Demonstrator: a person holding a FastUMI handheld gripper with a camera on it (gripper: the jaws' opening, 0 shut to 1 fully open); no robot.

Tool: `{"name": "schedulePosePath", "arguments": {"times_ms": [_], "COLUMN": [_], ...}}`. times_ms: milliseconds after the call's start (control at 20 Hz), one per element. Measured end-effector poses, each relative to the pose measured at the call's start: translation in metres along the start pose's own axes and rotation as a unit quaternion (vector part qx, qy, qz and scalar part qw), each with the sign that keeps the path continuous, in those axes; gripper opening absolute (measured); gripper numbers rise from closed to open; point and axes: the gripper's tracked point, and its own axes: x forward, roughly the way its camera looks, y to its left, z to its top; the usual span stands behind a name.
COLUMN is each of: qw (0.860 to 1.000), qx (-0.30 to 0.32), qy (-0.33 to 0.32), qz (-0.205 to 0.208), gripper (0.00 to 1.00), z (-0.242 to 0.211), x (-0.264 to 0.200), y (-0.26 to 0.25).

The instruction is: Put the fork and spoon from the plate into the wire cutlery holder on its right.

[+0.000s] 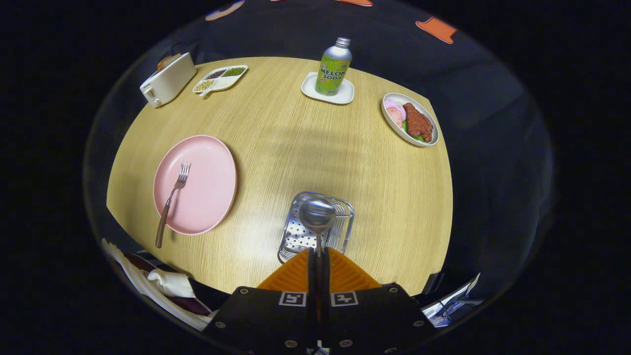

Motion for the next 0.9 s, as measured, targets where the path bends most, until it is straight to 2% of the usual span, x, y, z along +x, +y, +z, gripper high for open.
{"name": "schedulePosePath", "arguments": {"times_ms": [450, 700, 900], "qw": [0.999, 1.000, 0.998], "qx": [-0.006, 0.010, 0.034], "qy": [0.030, 0.005, -0.044], "qz": [0.011, 0.003, -0.011], "gripper": [0.05, 0.12, 0.26], "z": [-0.002, 0.008, 0.024], "x": [0.012, 0.005, -0.012], "y": [0.007, -0.001, -0.006]}}
